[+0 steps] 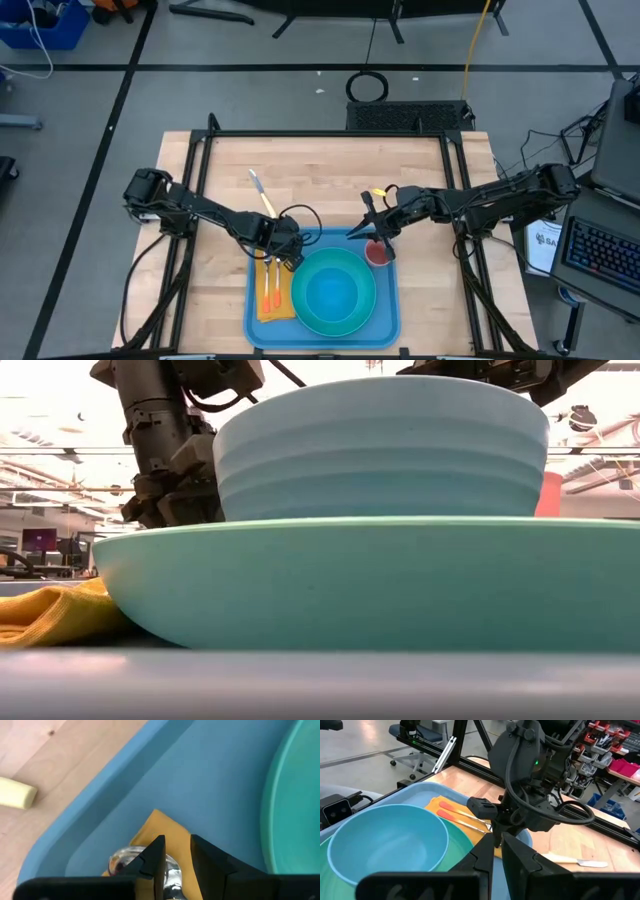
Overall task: Set up tray
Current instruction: Adjust the orange spoon on the yellow napkin, then put the yellow knife on the yellow napkin to the right of the orange spoon
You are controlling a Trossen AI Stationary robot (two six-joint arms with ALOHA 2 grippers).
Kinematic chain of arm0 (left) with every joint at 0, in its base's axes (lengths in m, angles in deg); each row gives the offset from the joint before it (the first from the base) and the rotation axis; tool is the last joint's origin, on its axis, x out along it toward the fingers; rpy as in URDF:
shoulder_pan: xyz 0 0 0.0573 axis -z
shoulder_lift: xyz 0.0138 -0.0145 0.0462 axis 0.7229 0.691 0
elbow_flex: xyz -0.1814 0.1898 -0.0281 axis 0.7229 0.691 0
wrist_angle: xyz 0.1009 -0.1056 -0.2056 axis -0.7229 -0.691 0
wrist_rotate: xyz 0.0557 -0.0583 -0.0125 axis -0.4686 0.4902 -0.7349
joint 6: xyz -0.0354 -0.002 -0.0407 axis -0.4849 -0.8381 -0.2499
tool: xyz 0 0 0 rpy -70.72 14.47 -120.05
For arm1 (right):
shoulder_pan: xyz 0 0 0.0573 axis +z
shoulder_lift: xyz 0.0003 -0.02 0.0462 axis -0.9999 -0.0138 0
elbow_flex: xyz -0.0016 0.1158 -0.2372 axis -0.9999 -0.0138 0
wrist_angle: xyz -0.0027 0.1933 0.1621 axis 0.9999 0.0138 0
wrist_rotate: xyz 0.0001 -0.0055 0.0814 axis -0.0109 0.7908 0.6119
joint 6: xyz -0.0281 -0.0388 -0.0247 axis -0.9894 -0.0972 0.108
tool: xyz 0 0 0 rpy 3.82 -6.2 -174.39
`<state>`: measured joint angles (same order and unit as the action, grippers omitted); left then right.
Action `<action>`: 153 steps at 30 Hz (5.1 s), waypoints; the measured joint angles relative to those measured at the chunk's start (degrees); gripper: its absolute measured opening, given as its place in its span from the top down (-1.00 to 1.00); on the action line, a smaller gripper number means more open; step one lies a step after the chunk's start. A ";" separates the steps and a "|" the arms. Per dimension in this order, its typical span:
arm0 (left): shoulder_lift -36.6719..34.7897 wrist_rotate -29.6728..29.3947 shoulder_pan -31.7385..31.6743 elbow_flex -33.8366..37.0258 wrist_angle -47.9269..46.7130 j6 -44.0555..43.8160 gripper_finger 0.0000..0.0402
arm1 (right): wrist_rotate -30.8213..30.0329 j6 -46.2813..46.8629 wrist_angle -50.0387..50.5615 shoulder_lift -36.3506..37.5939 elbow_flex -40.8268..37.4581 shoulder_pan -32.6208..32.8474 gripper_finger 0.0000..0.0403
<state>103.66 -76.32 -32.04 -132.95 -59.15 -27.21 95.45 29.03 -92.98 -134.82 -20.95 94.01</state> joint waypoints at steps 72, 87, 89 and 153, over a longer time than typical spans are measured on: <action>3.87 3.46 10.92 0.02 7.56 -5.29 0.54 | 0.00 0.02 0.08 0.04 0.04 -0.28 0.86; 3.85 5.20 12.87 0.02 5.05 -9.62 0.54 | 0.00 0.02 0.07 0.02 0.03 -0.28 0.86; 3.85 5.20 13.18 0.02 5.05 -10.49 0.54 | 0.00 0.02 0.07 0.02 0.02 -0.28 0.86; -6.01 -69.27 42.22 0.02 2.15 -6.78 0.92 | 5.26 21.83 30.10 -30.80 41.52 -13.09 1.00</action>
<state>97.66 -145.59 10.18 -132.93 -56.99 -33.99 100.70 50.86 -62.88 -165.62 20.57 80.92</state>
